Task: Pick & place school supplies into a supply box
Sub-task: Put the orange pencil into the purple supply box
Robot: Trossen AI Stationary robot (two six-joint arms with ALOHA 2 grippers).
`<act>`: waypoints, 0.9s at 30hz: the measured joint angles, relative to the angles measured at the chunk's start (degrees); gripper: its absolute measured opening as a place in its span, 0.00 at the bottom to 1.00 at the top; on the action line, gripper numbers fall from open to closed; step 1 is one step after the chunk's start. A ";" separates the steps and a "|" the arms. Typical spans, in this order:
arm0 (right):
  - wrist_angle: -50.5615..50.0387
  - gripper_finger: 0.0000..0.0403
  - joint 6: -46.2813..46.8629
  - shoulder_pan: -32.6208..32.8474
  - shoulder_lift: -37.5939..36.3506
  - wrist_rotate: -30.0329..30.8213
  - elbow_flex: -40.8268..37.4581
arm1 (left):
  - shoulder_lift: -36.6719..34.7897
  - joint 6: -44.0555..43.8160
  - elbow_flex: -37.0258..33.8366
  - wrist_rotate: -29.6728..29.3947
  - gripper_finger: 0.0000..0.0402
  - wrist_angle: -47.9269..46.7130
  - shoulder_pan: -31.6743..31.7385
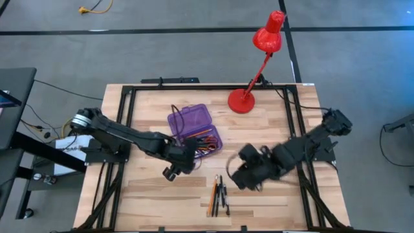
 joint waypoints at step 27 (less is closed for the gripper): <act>-8.49 0.31 34.67 16.97 8.88 2.46 -0.04 | 23.68 14.55 8.99 6.55 0.54 19.68 -1.97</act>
